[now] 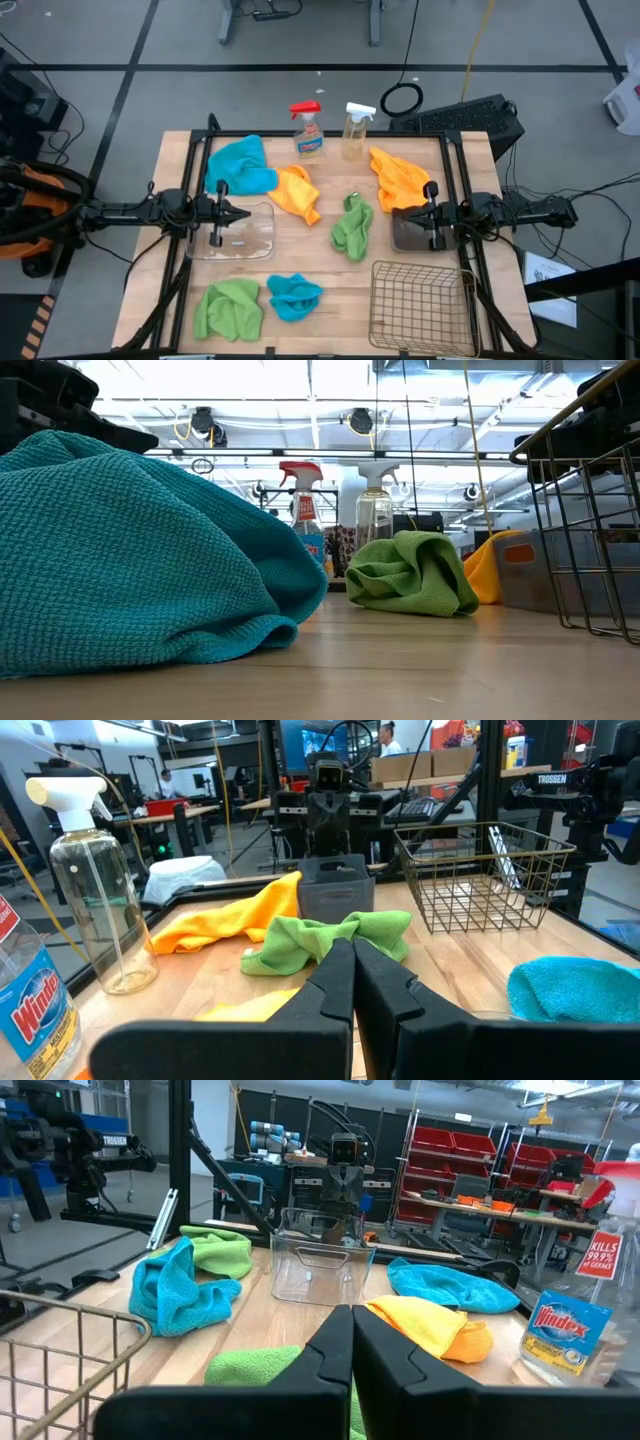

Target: Sort microfiber towel by color & place in baskets

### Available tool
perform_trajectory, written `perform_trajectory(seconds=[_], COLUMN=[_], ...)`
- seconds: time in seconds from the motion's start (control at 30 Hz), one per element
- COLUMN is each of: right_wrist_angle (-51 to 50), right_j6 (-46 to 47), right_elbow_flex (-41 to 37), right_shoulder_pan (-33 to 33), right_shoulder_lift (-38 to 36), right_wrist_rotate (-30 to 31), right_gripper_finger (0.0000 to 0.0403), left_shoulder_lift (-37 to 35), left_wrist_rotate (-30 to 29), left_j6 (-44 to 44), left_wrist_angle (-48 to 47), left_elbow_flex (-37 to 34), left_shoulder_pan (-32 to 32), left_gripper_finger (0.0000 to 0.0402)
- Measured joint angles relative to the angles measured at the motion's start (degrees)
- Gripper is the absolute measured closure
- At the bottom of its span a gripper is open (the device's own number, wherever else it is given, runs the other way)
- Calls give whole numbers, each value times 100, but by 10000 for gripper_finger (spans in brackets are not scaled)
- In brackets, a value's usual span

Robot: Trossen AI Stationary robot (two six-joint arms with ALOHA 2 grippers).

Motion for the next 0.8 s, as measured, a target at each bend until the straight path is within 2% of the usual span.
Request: perform_trajectory(seconds=[0.1,0.67,0.8], right_wrist_angle=[0,44,44], right_j6=[-198,110,549], right_elbow_flex=[1,0,0], right_shoulder_pan=[0,0,0], right_shoulder_lift=[2,1,2], right_wrist_rotate=[0,144,146], right_gripper_finger=[403,403,403], left_shoulder_lift=[-2,-2,0], left_wrist_rotate=[0,0,-10], left_j6=[0,0,148], left_wrist_angle=[0,0,9], left_elbow_flex=[2,0,2], left_shoulder_pan=[0,2,0], left_gripper_finger=[398,398,398])
